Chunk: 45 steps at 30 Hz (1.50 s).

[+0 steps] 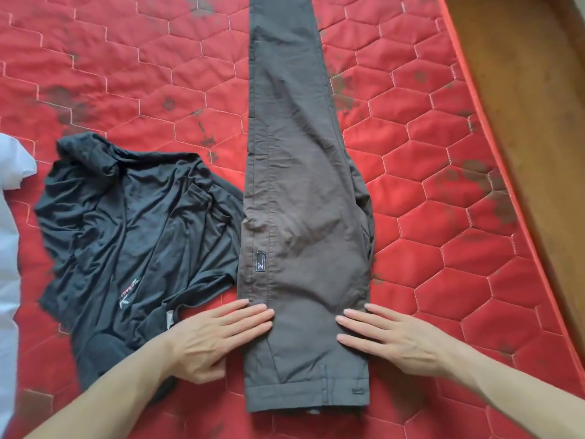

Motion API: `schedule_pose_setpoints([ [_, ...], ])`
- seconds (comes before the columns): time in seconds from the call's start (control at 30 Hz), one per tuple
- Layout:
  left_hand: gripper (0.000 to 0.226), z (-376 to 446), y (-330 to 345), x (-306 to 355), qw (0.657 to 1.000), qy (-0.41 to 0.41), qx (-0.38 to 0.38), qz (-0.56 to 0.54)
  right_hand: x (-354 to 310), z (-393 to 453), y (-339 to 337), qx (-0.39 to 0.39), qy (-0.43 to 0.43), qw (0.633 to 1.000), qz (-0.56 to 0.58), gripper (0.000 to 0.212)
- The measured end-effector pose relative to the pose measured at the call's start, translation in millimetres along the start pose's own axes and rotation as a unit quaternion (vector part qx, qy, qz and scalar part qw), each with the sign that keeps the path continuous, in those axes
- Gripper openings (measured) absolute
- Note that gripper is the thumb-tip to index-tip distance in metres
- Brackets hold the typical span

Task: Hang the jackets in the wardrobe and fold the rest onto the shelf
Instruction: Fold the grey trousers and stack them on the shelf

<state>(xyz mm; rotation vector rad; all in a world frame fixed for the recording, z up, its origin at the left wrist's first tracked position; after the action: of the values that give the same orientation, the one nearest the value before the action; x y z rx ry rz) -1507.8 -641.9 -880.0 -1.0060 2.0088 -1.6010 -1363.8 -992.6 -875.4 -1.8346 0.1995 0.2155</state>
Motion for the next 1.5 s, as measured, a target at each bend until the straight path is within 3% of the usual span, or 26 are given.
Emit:
schedule_pose_setpoints([
  [0.13,0.099,20,-4,2,0.996,0.008,0.013,0.091,-5,15,-3,0.031,0.006,0.999,0.004,0.079],
  [0.27,0.082,50,-15,7,0.996,-0.006,0.050,0.079,-4,32,-9,0.051,0.025,0.998,0.030,0.075],
  [0.4,0.101,51,-13,9,0.999,-0.031,0.006,0.012,-7,37,-16,0.065,0.041,0.996,0.053,0.073],
  [0.5,0.096,44,-16,16,0.997,-0.048,0.013,-0.055,-14,37,-26,0.115,0.053,0.987,0.096,0.055],
  [0.57,0.087,40,-20,21,0.992,-0.068,0.031,-0.102,-16,33,-34,0.157,0.081,0.970,0.169,0.045],
  [0.63,0.085,37,-21,27,0.977,-0.091,0.041,-0.188,-15,26,-39,0.194,0.145,0.925,0.291,0.044],
  [0.73,0.068,42,-23,32,0.918,-0.168,0.024,-0.357,-15,15,-41,0.237,0.250,0.825,0.448,0.044],
  [0.8,0.053,43,-26,33,0.831,-0.298,0.055,-0.467,-17,12,-39,0.258,0.293,0.763,0.515,0.036],
  [0.83,0.055,42,-30,35,0.782,-0.352,0.093,-0.507,-18,11,-37,0.266,0.317,0.732,0.541,0.032],
  [0.9,0.066,41,-32,35,0.716,-0.409,0.099,-0.557,-17,11,-27,0.263,0.367,0.674,0.585,0.023],
  [1.0,0.071,45,-26,24,0.657,-0.430,0.056,-0.617,-10,19,-19,0.259,0.403,0.631,0.611,0.018],
  [1.13,0.060,56,-28,6,0.564,-0.428,0.066,-0.703,9,32,-21,0.251,0.468,0.599,0.599,0.048],
  [1.2,0.064,56,-28,2,0.568,-0.447,0.088,-0.685,17,37,-22,0.241,0.496,0.582,0.598,0.046],
  [1.3,0.085,56,-26,8,0.629,-0.467,0.120,-0.611,21,43,-30,0.250,0.508,0.594,0.572,0.037],
  [1.4,0.045,58,-30,14,0.658,-0.493,0.184,-0.538,14,50,-38,0.290,0.481,0.597,0.573,0.033],
  [1.5,0.008,68,-35,12,0.643,-0.483,0.241,-0.543,13,58,-42,0.330,0.444,0.581,0.597,0.027],
])
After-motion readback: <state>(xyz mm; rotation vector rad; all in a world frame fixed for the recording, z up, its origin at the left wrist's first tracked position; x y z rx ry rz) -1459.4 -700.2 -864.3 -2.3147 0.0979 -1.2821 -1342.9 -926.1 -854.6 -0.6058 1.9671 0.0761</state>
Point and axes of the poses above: each hand's wrist, its own z-axis towards the middle knuckle, its own y-axis out of the palm, x = y × z, the point moved 4 cm from there along z, towards the middle knuckle, and after that the axes turned 12 degrees about z, right-handed, at the moved point
